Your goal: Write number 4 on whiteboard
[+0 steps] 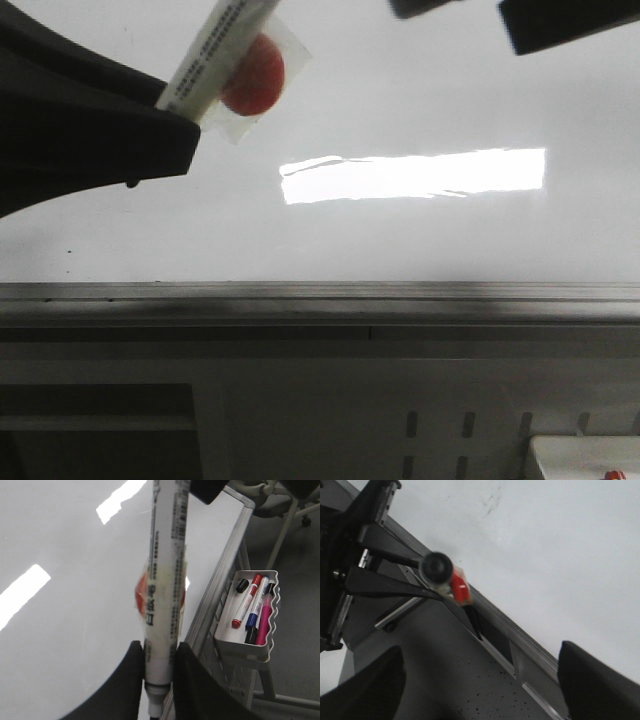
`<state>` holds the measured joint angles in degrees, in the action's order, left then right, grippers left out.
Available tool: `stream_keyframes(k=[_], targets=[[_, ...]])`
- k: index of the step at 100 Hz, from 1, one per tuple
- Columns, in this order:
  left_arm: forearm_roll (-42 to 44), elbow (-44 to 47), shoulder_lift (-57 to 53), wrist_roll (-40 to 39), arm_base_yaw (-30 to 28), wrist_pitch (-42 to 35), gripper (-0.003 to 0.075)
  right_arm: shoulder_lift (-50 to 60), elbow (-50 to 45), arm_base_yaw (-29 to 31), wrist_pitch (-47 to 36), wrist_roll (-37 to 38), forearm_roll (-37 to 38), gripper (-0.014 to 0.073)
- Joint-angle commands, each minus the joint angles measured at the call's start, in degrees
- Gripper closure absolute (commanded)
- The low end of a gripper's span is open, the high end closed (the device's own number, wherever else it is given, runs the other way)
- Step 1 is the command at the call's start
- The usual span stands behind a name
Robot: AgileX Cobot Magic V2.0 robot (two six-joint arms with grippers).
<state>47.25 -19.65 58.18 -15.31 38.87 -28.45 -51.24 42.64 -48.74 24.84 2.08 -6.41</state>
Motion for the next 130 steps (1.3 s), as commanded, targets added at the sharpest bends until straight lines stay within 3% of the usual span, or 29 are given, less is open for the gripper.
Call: stream_keyframes(k=[1,39,46,51,57,64,71,86,93,109,130], targets=[[0.17,-1.72,-0.80,-0.45,0.41,-4.20,0.0741,-2.50,3.81,-1.81,-5.39,-1.30,0.74,0.0088],[2.02,-1.72,-0.80,-0.45,0.41,-4.20,0.0741,-10.41,8.93,-4.01,-7.62,-3.64,0.74,0.0110],[2.02,-1.72,-0.80,-0.45,0.41,-4.20,0.0741,-10.70,8.93,-4.01,-7.62,-3.64,0.74,0.0228],[2.02,-1.72,-0.80,-0.35,0.41,-4.20,0.0741,-10.68,8.93,-4.01,-7.62,-3.64,0.74,0.0398],[2.02,-1.72,-0.80,-0.35,0.41,-4.13,0.0740,-10.68,8.93,-4.01,-8.00,-3.64,0.74,0.0663],[1.91,-1.72,-0.83,-0.35,0.41,-4.13,0.0729,-10.68,8.93,-4.01,-8.60,-3.64,0.86,0.0648],[1.78,-1.72,-1.06,-0.35,0.41,-4.13,0.0659,-10.58,8.93,-4.01,-8.75,-3.64,1.00,0.0648],[-1.01,-1.72,-3.12,-1.07,-0.72,0.29,0.0296,-10.58,8.93,-4.01,-8.88,-3.64,1.79,0.0648],[-6.96,-1.72,-5.94,-1.96,-1.30,6.76,0.0209,-10.58,8.93,-4.01,-9.39,-3.64,2.22,0.0648],[-14.29,-1.72,-14.61,-1.96,-2.41,16.86,0.0253,-11.35,9.08,-2.95,-11.26,-3.64,4.14,0.0648],[-18.06,-1.72,-21.88,-2.10,-2.39,21.48,0.0314,-16.44,14.11,1.59,-13.14,-3.64,4.26,0.0648]])
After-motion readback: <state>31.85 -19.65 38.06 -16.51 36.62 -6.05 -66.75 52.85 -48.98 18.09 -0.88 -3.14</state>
